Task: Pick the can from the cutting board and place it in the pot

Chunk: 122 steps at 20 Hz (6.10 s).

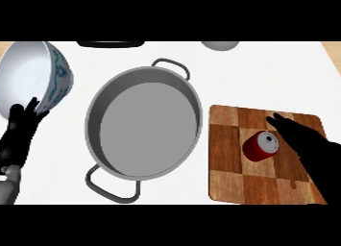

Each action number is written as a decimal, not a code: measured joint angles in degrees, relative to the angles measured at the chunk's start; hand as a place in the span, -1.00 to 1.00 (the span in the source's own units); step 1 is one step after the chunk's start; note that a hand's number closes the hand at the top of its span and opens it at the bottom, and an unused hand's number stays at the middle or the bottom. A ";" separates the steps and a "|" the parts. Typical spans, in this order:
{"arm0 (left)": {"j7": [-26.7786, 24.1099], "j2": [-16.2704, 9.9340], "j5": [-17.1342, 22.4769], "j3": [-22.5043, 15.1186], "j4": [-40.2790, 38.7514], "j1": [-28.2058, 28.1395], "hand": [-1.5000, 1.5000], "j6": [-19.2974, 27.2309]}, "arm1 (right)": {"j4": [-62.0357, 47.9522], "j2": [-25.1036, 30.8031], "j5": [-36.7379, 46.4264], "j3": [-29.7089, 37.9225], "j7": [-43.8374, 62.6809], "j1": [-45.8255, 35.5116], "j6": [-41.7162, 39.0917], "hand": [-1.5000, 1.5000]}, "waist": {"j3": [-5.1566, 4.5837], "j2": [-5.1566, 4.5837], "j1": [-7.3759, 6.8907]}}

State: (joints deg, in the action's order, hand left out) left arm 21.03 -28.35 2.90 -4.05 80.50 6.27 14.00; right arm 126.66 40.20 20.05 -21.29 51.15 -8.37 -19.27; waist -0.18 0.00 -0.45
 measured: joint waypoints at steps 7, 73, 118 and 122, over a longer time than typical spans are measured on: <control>0.40 1.41 -1.70 1.03 0.68 -0.59 0.00 -0.71 | -3.23 -2.99 -1.82 1.13 2.87 -2.28 -4.20 -1.00 | 0.12 0.01 0.22; 2.22 12.02 -13.86 13.23 5.90 -2.31 0.00 -11.74 | -33.27 -24.02 38.92 8.41 -28.10 -2.10 1.40 1.00 | 0.17 0.06 0.44; 0.99 13.85 -16.10 12.67 1.52 1.30 0.00 -11.55 | -17.01 -39.66 37.24 -6.93 10.57 -40.98 0.25 1.00 | 0.04 -0.02 -1.19; -0.14 13.03 -15.69 13.39 1.52 0.59 0.00 -12.25 | -25.65 -39.74 31.94 -6.06 10.46 -44.12 3.05 1.00 | 0.07 -0.08 -1.27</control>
State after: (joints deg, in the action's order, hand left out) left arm 20.89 -15.32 -12.78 9.33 82.02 6.85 1.74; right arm 101.01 0.46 51.99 -27.35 61.61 -52.50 -16.22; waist -0.11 -0.09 -1.73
